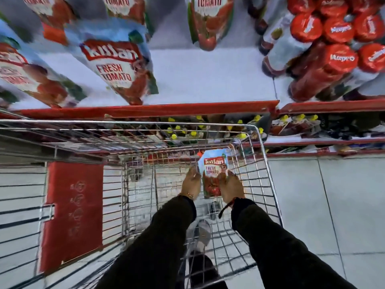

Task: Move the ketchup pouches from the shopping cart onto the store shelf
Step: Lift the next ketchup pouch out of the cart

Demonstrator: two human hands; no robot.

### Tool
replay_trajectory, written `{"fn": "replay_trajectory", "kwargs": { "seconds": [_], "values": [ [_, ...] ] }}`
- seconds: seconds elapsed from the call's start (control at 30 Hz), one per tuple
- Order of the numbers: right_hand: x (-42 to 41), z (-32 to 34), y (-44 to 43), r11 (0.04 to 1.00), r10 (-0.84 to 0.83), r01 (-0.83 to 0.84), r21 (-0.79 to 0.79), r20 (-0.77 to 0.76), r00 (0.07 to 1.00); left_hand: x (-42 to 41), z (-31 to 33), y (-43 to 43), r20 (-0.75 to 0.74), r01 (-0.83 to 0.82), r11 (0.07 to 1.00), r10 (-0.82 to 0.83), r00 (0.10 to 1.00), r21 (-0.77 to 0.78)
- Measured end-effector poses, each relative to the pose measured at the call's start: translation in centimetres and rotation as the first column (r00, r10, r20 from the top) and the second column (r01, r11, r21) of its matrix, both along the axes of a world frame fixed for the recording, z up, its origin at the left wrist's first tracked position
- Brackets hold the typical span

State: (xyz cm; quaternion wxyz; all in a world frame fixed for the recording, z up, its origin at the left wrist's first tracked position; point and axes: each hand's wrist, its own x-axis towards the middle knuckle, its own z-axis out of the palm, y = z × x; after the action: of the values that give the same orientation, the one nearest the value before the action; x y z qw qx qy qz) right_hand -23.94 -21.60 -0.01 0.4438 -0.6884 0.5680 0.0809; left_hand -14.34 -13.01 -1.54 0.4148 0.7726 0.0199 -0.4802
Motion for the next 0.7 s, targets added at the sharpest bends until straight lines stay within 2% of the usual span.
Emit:
{"fn": "replay_trajectory", "kwargs": {
  "seconds": [0.17, 0.27, 0.4, 0.63, 0.7],
  "values": [
    [0.3, -3.1, -1.1, 1.0, 0.024, -0.025, -0.011, -0.096, 0.995, 0.1, -4.4, -2.5, -0.057, 0.03, 0.998, -0.028, 0.998, 0.046],
    [0.1, -4.0, -1.5, 0.999, 0.047, -0.043, 0.033, -0.124, 0.991, 0.5, -5.4, -3.0, -0.085, -0.064, 0.992, 0.073, 0.994, 0.111],
    [0.2, -4.5, -2.0, 0.999, 0.034, -0.034, 0.003, -0.188, 0.981, 0.7, -6.2, -3.0, -0.116, -0.135, 0.978, 0.154, 0.981, 0.158],
    [0.6, -3.5, -1.3, 0.988, -0.152, 0.147, -0.054, -0.094, 0.984, 0.5, -5.9, -2.1, -0.098, -0.39, 0.902, 0.412, 0.906, 0.186],
    [0.6, -3.0, -1.2, 0.989, -0.14, 0.136, -0.052, -0.075, 0.987, 0.6, -5.2, -1.5, -0.078, -0.388, 0.909, 0.403, 0.912, 0.154]
  ]
}}
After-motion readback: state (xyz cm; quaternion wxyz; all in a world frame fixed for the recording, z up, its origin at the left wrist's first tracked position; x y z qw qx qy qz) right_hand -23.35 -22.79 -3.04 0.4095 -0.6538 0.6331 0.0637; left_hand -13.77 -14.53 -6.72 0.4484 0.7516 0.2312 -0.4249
